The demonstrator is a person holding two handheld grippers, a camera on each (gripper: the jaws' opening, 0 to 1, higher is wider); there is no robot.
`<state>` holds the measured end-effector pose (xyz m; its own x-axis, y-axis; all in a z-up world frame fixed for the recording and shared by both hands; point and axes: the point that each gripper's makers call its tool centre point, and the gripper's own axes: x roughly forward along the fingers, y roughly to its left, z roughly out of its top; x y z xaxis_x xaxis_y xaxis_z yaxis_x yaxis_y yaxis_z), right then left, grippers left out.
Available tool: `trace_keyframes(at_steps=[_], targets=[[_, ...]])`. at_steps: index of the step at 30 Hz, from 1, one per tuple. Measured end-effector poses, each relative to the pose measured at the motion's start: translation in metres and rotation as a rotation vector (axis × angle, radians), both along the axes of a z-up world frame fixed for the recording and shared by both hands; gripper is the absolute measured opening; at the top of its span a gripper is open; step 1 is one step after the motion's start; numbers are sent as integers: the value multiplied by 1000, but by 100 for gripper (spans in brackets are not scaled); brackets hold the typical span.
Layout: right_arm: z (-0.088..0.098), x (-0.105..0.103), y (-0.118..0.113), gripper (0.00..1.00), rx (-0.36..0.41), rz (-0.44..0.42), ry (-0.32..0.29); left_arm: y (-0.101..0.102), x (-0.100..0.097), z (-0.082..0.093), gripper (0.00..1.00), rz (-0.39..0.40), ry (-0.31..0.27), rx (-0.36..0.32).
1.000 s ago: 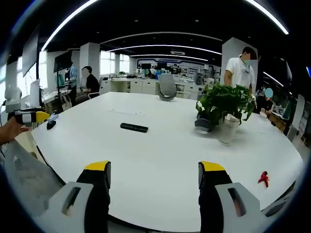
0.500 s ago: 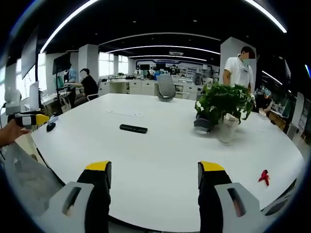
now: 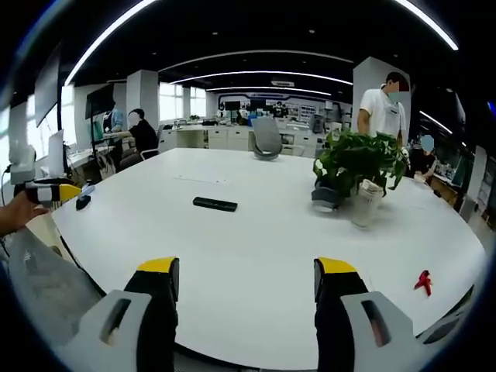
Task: Press the specified remote control buttons in sequence, fully releasing each button before pressing the next.
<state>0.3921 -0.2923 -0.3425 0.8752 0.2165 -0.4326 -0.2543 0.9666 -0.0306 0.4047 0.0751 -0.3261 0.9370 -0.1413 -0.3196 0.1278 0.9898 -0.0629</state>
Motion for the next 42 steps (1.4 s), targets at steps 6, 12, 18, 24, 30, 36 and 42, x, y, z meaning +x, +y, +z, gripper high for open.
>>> trace_keyframes(at_steps=[6, 12, 18, 24, 30, 36, 42], targets=[[-1, 0, 1, 73, 0, 8, 7, -1, 0, -3, 84, -7, 12, 11], [-2, 0, 1, 72, 4, 10, 11, -2, 0, -5, 84, -8, 24, 13], [-2, 0, 2, 72, 9, 10, 14, -1, 0, -6, 84, -4, 30, 22], [-2, 0, 1, 72, 12, 8, 15, -4, 0, -6, 83, -15, 30, 2], [-1, 0, 0, 71, 21, 1, 13, -4, 0, -7, 82, -12, 36, -3], [-1, 0, 0, 70, 27, 0, 13, -7, 0, -11, 80, -28, 58, 6], [1, 0, -2, 70, 46, -10, 9, -8, 1, -13, 79, -36, 75, 17]])
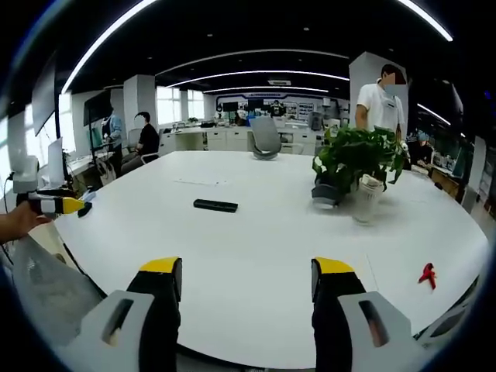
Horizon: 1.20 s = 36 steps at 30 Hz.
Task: Press the specified remote control buttons in sequence, fully releasing each button before pressing the next.
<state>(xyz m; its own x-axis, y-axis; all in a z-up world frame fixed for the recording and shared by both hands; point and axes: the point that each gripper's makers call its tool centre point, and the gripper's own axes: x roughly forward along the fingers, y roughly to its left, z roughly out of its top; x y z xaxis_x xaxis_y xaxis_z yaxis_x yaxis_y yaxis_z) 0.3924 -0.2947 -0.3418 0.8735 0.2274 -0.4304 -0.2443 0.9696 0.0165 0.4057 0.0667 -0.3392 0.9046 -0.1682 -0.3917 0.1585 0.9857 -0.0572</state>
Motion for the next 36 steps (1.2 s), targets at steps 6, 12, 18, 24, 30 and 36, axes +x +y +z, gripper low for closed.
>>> trace_keyframes(at_steps=[6, 12, 18, 24, 30, 36], targets=[[0, 0, -2, 69, 9, -10, 2, -5, 3, -2, 78, -19, 23, 8], [-1, 0, -2, 67, 22, -9, 7, -15, 17, 4, 77, -83, 41, 46], [-2, 0, 0, 65, 20, 2, 10, -27, 35, 8, 71, -152, 79, 75], [-3, 0, 0, 64, 22, 1, 16, -42, 55, 9, 71, -214, 90, 85], [-4, 0, 1, 60, 32, 8, 25, -63, 82, 6, 71, -335, 111, 125], [-6, 0, 3, 58, 24, 17, 38, -70, 108, 7, 71, -392, 104, 171]])
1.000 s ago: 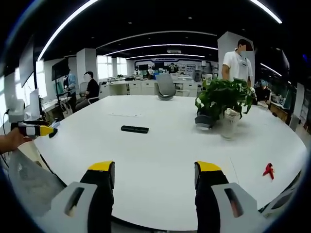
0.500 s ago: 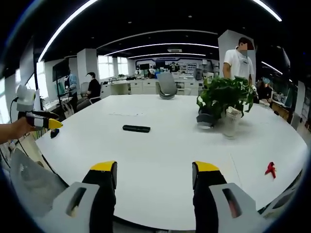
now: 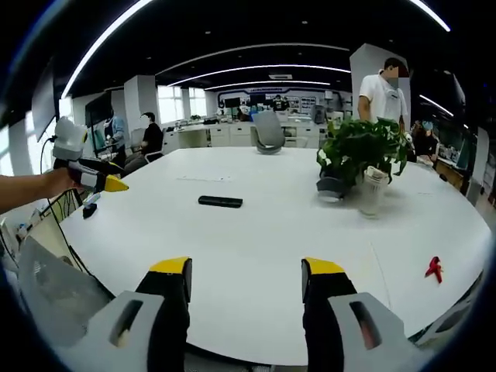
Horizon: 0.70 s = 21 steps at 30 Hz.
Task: Press the specified remote control buttons in sequence, fully releasing each button before pressing the next.
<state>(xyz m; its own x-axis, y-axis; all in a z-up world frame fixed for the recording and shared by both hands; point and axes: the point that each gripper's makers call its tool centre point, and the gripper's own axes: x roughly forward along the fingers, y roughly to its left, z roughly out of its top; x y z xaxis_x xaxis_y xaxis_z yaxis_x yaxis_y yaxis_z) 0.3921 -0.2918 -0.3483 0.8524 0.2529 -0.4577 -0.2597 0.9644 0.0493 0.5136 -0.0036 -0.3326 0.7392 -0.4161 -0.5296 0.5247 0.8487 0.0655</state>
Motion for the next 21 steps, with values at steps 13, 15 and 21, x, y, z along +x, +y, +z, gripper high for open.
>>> trace_keyframes(at_steps=[13, 15, 21], targets=[[-6, -2, 2, 44, 10, 9, 40, -20, 62, -2, 69, -173, 5, 124], [-8, -2, 3, 42, 17, 7, 49, -24, 69, -5, 69, -196, 10, 142], [-10, -3, 3, 38, 12, 4, 64, -32, 97, -30, 66, -284, 57, 229]])
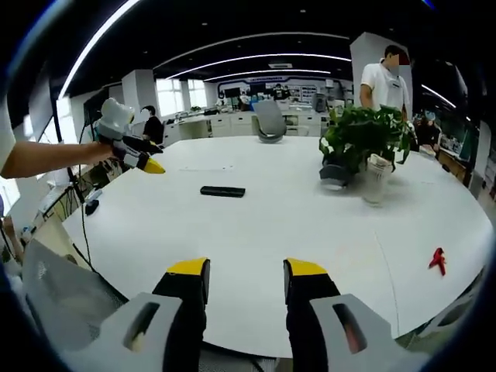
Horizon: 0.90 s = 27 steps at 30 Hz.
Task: Press the specified remote control buttons in sequence, fully releasing each button before pressing the next.
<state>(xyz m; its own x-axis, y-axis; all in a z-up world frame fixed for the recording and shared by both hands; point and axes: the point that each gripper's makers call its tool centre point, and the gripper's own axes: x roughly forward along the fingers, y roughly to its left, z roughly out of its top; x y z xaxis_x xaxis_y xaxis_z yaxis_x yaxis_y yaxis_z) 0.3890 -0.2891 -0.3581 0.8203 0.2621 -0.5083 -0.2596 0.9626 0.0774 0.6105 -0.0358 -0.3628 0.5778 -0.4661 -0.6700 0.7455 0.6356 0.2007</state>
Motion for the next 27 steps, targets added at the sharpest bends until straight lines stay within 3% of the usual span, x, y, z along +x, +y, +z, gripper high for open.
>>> trace_keyframes(at_steps=[2, 13, 19, 27], targets=[[-1, 0, -1, 36, -6, -3, 6, -1, 7, -10, 66, -12, 34, 28], [-2, -1, -3, 25, 1, -20, 21, -18, 45, -36, 61, -120, 80, 138], [-5, -1, -3, 22, -5, -19, 37, -26, 59, -53, 53, -156, 124, 191], [-7, -2, -1, 22, -15, -7, 52, -35, 81, -77, 50, -250, 182, 288]])
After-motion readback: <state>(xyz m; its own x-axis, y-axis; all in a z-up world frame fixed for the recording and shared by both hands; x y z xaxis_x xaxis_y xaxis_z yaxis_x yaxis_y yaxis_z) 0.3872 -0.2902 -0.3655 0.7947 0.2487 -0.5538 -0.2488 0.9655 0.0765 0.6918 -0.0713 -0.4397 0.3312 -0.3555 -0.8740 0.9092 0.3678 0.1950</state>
